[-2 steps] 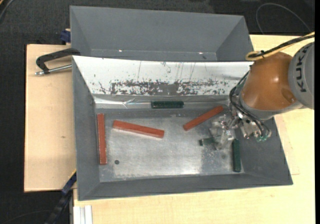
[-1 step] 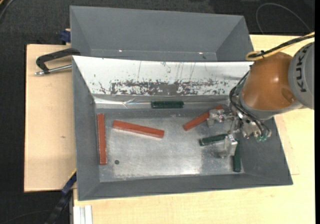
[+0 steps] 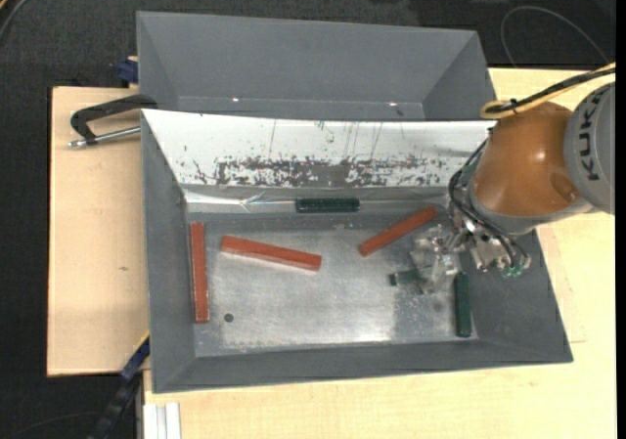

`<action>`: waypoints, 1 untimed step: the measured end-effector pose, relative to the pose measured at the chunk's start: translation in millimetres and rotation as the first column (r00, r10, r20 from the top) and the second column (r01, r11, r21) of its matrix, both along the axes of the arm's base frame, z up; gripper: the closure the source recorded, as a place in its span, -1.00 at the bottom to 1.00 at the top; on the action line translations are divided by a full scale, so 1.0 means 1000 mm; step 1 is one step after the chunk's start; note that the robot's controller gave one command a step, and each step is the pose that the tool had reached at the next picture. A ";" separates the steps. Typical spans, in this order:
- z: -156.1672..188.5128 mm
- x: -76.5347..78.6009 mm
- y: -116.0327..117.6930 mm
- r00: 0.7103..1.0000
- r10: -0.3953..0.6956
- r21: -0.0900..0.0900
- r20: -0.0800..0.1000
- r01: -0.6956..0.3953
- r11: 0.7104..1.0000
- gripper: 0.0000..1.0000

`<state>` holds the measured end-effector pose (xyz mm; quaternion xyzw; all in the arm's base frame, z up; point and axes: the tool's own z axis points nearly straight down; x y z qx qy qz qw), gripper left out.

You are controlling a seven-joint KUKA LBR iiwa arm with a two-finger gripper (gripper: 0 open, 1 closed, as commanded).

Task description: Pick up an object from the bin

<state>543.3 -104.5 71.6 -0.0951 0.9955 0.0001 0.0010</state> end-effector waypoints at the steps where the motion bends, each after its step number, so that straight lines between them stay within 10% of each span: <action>1: 0.000 0.000 0.000 1.000 0.000 0.000 0.000 0.000 1.000 -1.00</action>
Offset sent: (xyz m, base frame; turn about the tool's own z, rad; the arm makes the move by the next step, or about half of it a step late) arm 0.0000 0.0000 0.0000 0.0000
